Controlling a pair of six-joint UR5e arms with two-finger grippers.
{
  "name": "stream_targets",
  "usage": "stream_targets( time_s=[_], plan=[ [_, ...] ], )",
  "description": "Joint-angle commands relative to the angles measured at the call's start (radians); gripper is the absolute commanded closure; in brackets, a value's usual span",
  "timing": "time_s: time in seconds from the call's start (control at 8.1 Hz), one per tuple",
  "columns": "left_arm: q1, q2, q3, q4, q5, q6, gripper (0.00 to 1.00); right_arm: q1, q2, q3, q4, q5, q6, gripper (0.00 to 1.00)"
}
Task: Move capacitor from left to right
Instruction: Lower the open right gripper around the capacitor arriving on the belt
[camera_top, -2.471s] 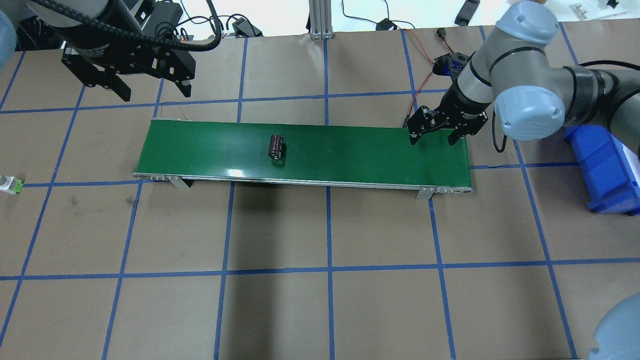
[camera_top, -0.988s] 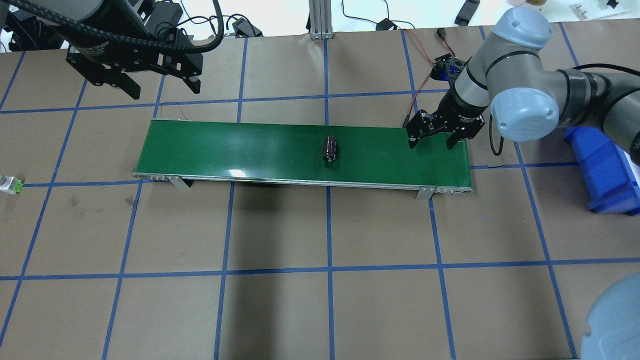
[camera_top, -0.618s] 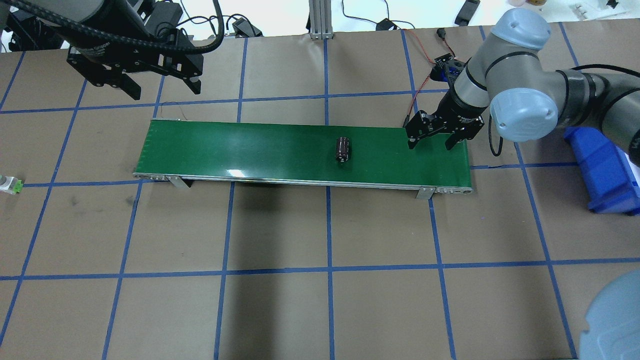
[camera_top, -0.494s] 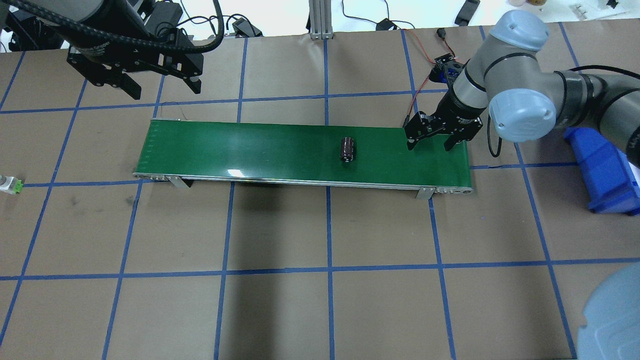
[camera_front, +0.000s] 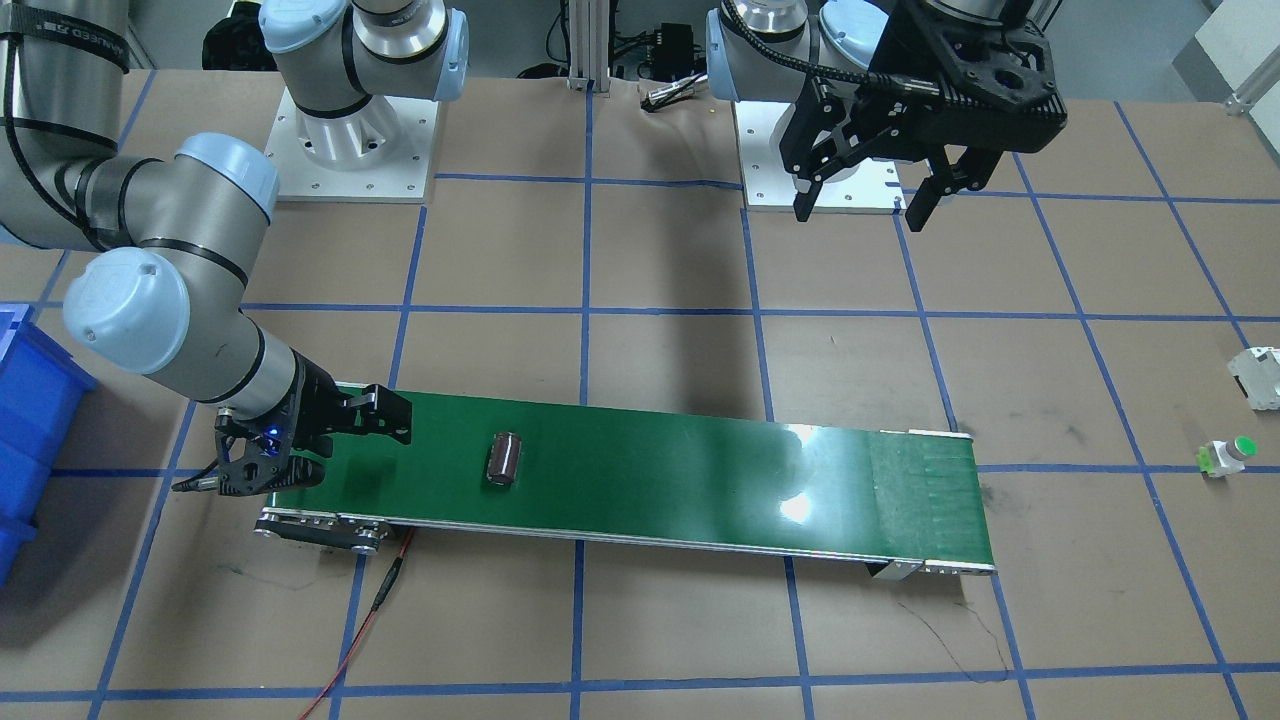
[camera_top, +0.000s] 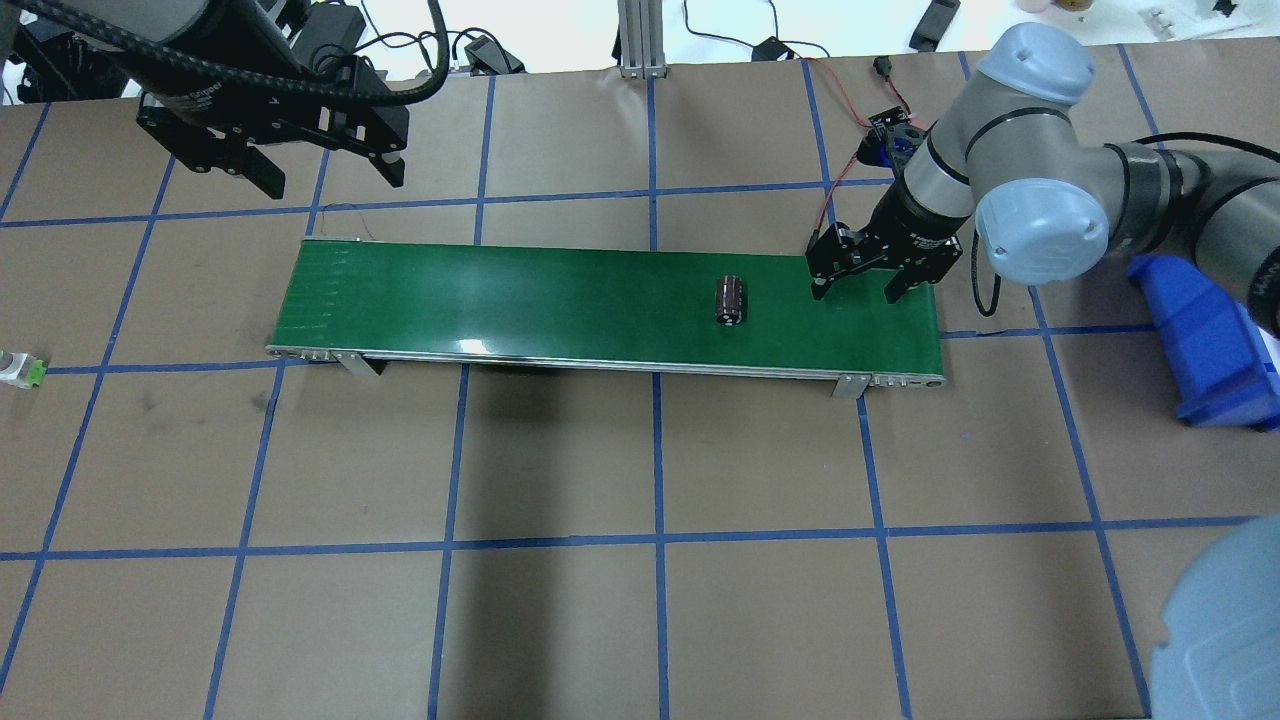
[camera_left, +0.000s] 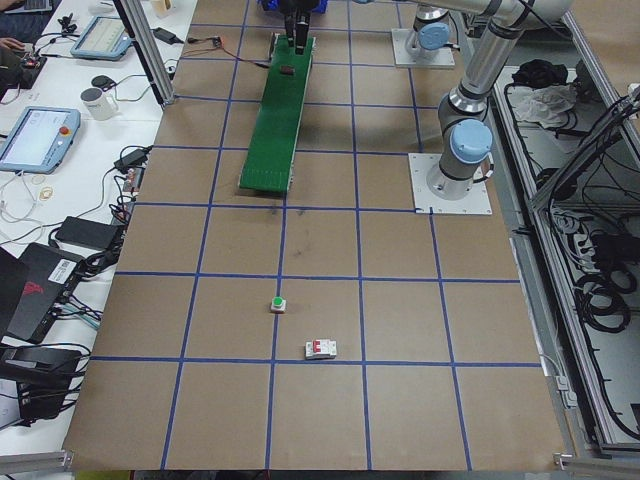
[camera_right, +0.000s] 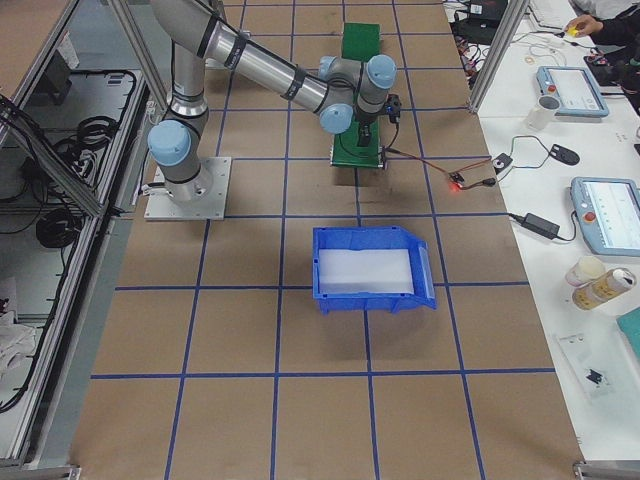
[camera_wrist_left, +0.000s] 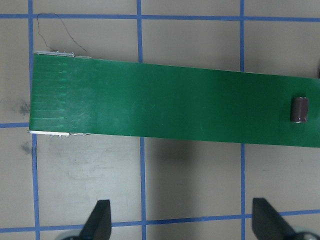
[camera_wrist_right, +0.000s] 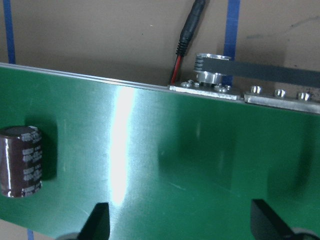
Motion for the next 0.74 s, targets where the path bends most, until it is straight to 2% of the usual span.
stream_targets(
  time_s=[0.0,0.62],
  plan=[
    [0.000,0.001,0.000,0.000,0.000,0.000,0.00,0.003,-0.001,0.000,0.004,0.001,0.037,0.00],
    [0.000,-0.002,-0.001,0.000,0.002,0.000,0.00,0.047,-0.001,0.000,-0.007,-0.001,0.184,0.00]
  ],
)
